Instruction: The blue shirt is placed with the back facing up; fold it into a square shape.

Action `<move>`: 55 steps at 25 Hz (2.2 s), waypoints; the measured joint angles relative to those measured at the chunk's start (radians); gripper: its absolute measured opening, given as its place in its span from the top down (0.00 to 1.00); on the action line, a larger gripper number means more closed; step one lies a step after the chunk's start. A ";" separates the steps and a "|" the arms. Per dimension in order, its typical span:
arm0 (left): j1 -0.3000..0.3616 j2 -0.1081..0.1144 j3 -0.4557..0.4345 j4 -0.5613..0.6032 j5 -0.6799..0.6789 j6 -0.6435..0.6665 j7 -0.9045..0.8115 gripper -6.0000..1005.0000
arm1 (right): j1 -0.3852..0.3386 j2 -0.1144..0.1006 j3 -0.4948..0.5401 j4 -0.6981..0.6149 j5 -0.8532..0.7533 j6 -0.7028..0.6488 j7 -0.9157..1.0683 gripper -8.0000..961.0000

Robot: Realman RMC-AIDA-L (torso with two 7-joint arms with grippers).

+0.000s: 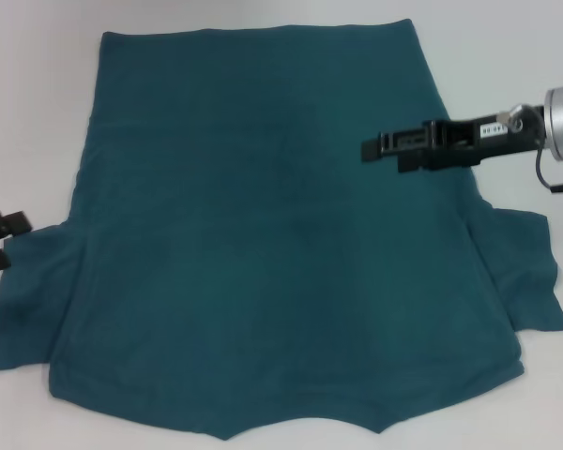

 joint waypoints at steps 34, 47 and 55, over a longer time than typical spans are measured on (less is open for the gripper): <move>0.001 -0.011 0.017 -0.218 0.023 -0.426 0.063 0.14 | 0.016 -0.027 0.003 0.070 0.002 0.105 0.043 0.05; -0.019 -0.011 0.028 -0.261 0.027 -0.454 0.085 0.14 | 0.015 -0.027 0.000 0.070 0.003 0.104 0.037 0.05; -0.045 -0.010 0.029 -0.285 0.025 -0.442 0.090 0.18 | 0.014 -0.027 0.003 0.070 0.003 0.099 0.036 0.05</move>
